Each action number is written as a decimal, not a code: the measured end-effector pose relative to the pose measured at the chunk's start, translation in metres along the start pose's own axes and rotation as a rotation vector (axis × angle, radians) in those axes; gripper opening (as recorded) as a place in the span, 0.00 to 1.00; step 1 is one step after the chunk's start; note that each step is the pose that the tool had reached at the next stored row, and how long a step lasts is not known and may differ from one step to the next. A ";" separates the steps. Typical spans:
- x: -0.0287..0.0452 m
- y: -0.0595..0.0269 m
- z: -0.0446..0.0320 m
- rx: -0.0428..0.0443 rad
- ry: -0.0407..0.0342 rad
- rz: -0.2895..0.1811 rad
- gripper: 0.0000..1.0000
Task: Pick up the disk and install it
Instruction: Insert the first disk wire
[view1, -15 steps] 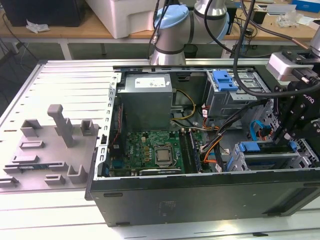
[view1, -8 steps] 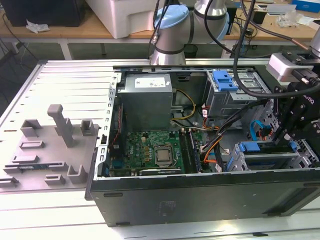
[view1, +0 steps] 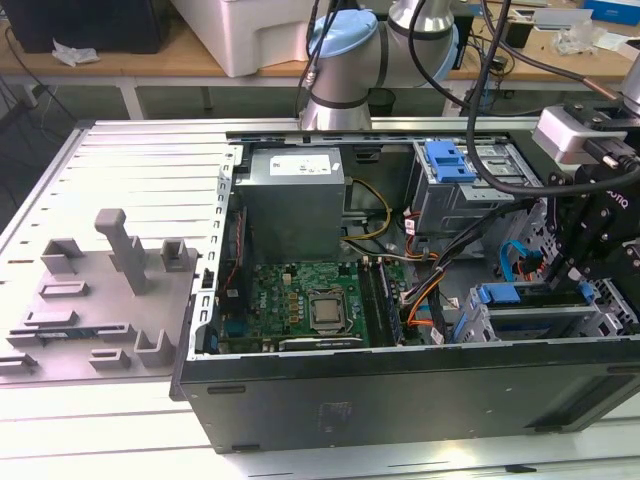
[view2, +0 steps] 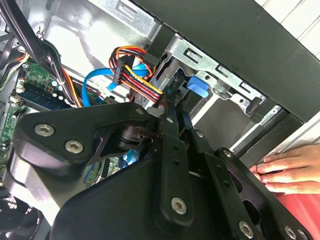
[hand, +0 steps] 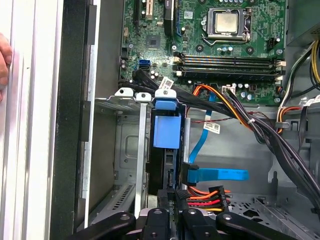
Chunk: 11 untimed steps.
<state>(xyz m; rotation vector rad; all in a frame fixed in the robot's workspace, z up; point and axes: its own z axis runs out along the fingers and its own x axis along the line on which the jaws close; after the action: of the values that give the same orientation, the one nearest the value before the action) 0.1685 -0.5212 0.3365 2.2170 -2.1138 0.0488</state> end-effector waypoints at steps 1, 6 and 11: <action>0.0000 0.0000 0.0000 0.0000 0.0001 0.000 0.17; 0.0000 0.0000 0.0000 0.0000 0.0000 0.000 0.17; 0.0000 0.0000 0.0001 0.0000 0.0000 0.000 0.17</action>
<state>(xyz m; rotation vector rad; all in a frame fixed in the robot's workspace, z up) 0.1685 -0.5212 0.3364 2.2170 -2.1138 0.0488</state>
